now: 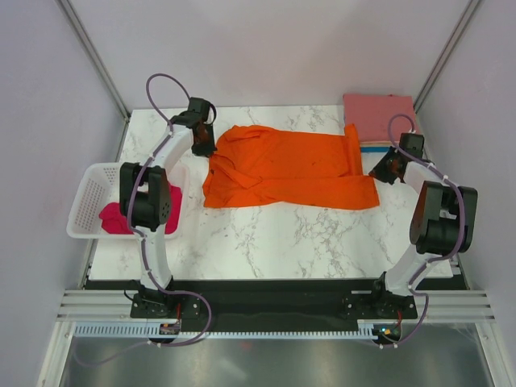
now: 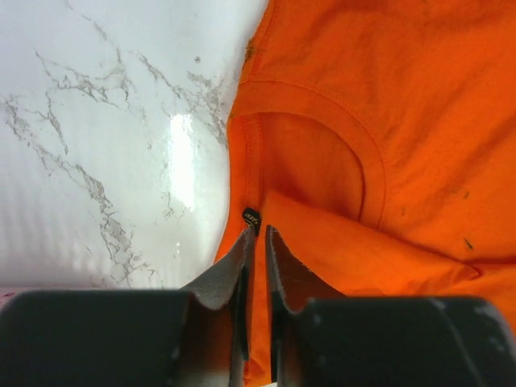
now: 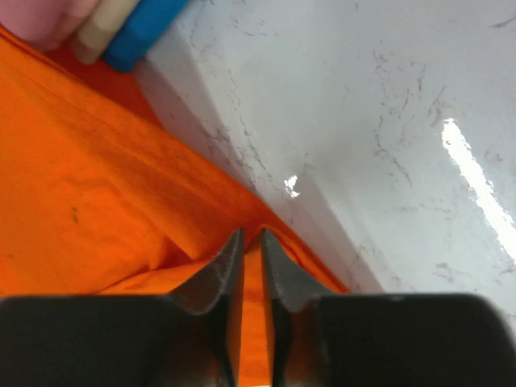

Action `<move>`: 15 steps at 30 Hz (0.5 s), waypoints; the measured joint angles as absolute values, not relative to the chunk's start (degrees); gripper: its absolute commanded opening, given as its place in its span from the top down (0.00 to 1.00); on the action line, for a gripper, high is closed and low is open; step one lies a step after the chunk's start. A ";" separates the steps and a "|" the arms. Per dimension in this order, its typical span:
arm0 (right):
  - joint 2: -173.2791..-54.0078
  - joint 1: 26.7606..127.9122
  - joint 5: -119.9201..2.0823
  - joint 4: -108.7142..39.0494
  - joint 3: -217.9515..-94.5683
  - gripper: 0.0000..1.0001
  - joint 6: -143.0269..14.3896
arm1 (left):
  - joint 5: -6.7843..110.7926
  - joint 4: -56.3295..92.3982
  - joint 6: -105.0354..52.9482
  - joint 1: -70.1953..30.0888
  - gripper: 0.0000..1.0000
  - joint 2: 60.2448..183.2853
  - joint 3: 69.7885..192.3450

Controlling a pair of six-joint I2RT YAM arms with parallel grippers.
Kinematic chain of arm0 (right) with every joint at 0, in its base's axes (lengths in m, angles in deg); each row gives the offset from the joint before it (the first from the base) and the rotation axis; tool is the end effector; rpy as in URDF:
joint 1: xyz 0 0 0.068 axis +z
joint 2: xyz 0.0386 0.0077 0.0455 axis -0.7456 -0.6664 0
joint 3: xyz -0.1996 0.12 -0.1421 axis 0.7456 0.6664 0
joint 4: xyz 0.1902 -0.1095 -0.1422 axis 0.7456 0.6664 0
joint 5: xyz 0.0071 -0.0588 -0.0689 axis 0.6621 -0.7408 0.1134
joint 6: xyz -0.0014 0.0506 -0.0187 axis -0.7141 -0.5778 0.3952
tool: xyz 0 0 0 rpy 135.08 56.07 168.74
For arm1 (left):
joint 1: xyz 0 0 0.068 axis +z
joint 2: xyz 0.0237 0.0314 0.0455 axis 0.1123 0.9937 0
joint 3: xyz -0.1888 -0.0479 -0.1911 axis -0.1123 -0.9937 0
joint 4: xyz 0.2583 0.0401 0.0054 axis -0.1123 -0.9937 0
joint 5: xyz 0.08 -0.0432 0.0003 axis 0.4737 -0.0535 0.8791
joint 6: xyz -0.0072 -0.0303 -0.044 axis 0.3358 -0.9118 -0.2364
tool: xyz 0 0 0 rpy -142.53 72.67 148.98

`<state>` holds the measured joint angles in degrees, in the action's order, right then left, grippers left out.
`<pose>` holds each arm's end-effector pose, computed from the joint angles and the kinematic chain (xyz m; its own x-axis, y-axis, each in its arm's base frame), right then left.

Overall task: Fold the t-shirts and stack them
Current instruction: Fold the tshirt

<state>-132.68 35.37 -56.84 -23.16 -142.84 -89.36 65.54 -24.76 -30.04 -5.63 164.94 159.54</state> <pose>0.3585 -0.0756 0.1864 -0.5760 0.6649 -0.4755 0.4917 0.7466 0.4482 0.4455 -0.0920 0.2336 -0.8476 -0.0921 -0.5225 -0.0686 0.9956 -0.0641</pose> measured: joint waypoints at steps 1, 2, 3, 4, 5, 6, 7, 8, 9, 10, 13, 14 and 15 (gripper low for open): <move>-133.53 35.57 -57.48 -21.49 -144.09 0.73 -89.54 | 65.00 -25.11 -29.80 -5.67 0.79 164.90 160.08; -133.90 35.70 -57.96 -20.14 -144.87 0.68 -89.58 | 64.34 -25.43 -29.62 -5.78 0.79 164.81 160.61; -133.92 35.81 -59.16 -18.28 -145.42 0.65 -89.93 | 63.93 -25.72 -29.42 -6.07 0.77 164.57 160.94; -133.33 36.00 -60.76 -16.49 -145.46 0.63 -90.17 | 63.49 -25.98 -29.32 -6.29 0.76 164.07 160.94; -132.48 36.11 -62.29 -15.02 -145.07 0.61 -90.39 | 63.07 -26.42 -29.23 -6.68 0.75 163.28 160.83; -131.15 36.20 -63.64 -13.95 -144.22 0.58 -90.72 | 62.88 -26.55 -29.14 -7.38 0.75 162.26 160.30; -129.38 36.20 -64.82 -12.77 -142.95 0.57 -91.07 | 62.64 -26.46 -29.12 -8.17 0.75 160.88 159.32; -127.32 36.20 -65.59 -11.86 -141.53 0.56 -91.42 | 62.11 -26.66 -29.12 -9.21 0.75 159.09 158.05; -125.38 36.20 -66.22 -10.74 -140.26 0.56 -91.87 | 61.13 -26.90 -29.12 -10.44 0.75 157.36 156.74; -124.04 36.20 -66.44 -10.24 -139.39 0.56 -92.25 | 59.99 -26.88 -29.12 -11.73 0.75 155.48 155.25; -121.62 36.29 -66.53 -9.19 -137.49 0.56 -93.60 | 57.52 -26.57 -29.16 -15.62 0.75 151.04 150.73; -121.58 36.40 -66.64 -9.04 -137.09 0.56 -93.95 | 57.00 -26.59 -29.16 -16.62 0.75 150.32 149.66; -121.58 36.40 -66.72 -9.04 -136.68 0.56 -94.28 | 56.54 -26.33 -29.18 -17.89 0.75 149.80 148.37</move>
